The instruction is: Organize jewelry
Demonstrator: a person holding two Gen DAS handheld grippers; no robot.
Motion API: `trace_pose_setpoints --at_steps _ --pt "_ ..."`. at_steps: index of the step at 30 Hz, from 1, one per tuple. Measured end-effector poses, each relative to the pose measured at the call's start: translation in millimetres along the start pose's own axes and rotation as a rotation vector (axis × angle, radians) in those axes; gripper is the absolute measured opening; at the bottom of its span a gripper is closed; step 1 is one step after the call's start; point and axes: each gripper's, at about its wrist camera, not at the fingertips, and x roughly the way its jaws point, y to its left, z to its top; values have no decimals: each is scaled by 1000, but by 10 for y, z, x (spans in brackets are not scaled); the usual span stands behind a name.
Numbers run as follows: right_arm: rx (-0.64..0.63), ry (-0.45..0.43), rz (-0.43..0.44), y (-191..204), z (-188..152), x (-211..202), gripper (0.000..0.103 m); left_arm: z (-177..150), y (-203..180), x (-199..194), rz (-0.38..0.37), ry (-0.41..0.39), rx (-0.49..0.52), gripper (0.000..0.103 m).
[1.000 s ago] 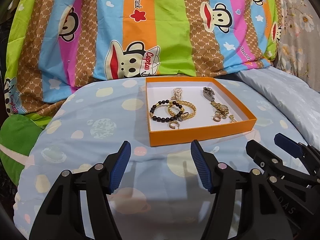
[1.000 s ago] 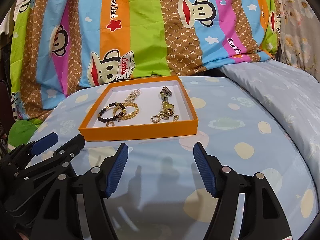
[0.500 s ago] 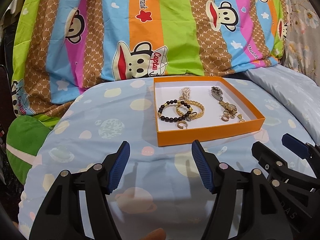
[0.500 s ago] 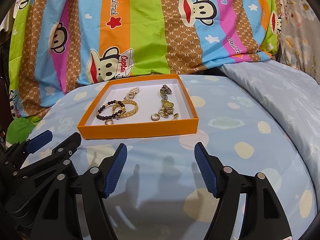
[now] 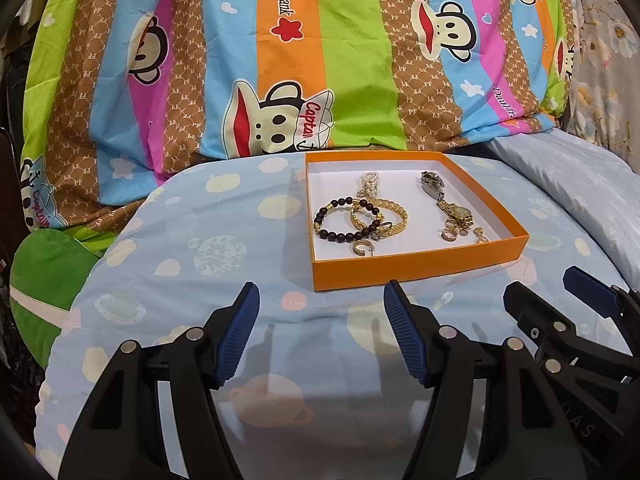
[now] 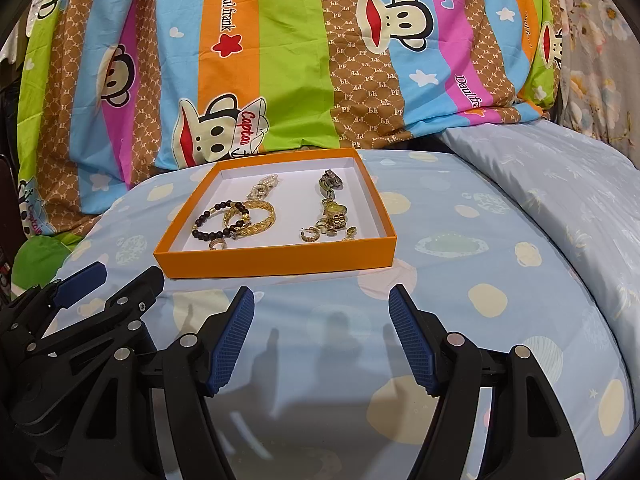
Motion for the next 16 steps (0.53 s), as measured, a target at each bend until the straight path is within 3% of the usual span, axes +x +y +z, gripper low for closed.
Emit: trace_pose_setpoints --at_steps 16 --pt "2 6 -6 -36 4 1 69 1 -3 11 4 8 3 62"
